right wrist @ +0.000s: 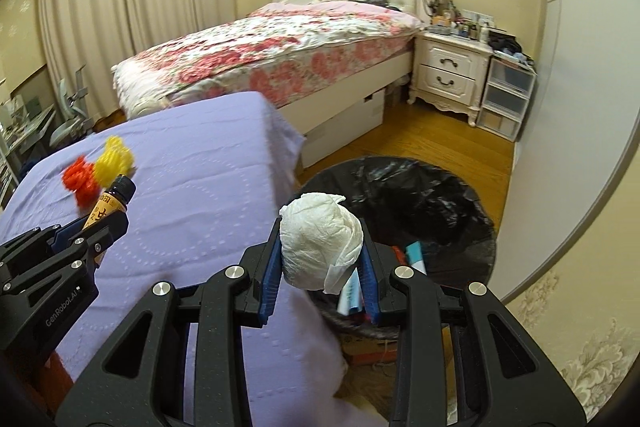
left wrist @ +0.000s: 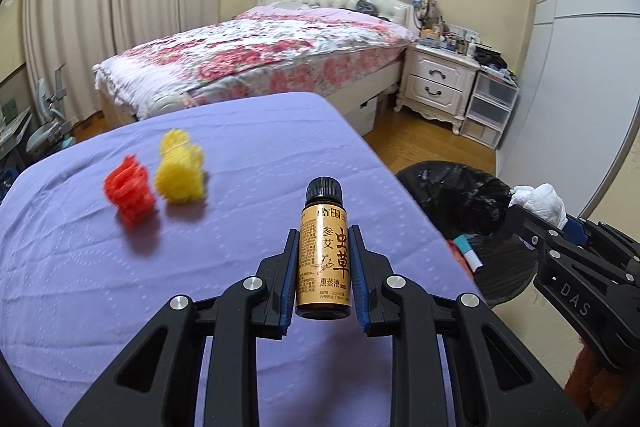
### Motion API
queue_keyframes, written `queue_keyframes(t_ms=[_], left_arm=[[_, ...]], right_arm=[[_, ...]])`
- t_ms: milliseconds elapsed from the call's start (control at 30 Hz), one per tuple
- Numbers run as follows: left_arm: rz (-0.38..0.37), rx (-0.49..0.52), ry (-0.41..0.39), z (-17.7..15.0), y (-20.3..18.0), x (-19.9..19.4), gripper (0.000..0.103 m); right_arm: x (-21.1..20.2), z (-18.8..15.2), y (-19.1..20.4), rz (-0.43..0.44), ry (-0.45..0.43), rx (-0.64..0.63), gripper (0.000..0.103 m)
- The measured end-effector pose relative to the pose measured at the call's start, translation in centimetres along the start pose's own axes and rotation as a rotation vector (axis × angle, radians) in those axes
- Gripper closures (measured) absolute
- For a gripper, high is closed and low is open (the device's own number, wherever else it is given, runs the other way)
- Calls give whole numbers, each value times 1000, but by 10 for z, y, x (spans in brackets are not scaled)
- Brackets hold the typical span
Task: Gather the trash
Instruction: 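Lift the white ball and amber bottle and carry them over the bin, then open both grippers to drop the bottle and white ball into the bin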
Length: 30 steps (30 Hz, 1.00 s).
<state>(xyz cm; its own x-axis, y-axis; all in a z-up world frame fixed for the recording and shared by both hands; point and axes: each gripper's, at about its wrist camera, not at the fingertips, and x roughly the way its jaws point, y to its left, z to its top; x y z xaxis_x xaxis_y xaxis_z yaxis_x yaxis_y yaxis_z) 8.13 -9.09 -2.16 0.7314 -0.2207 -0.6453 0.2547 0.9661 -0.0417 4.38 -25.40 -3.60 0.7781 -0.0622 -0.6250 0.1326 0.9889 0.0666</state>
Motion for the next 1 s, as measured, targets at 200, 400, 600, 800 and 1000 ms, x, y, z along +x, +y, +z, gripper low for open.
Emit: queue_keyframes(t_ms=[200,400,600,800,1000], left_arm=[[-34,44,-13,15,-30,11,78],[-61,77,-22,26,-56,24,78],[-62,99,-22,29,-73,35,78],[-47,119,-3,28,-81,49,78],[-34,126,24,32,-88,67,78]], right_arm=[[6,6,-30,-52,-10,49,70],[13,11,-50,-77,-15,84,70],[21,13,-62,-89,-17,108,70],[34,10,-72,-88,4,139,70],[48,12,-79,-101,17,154,70]])
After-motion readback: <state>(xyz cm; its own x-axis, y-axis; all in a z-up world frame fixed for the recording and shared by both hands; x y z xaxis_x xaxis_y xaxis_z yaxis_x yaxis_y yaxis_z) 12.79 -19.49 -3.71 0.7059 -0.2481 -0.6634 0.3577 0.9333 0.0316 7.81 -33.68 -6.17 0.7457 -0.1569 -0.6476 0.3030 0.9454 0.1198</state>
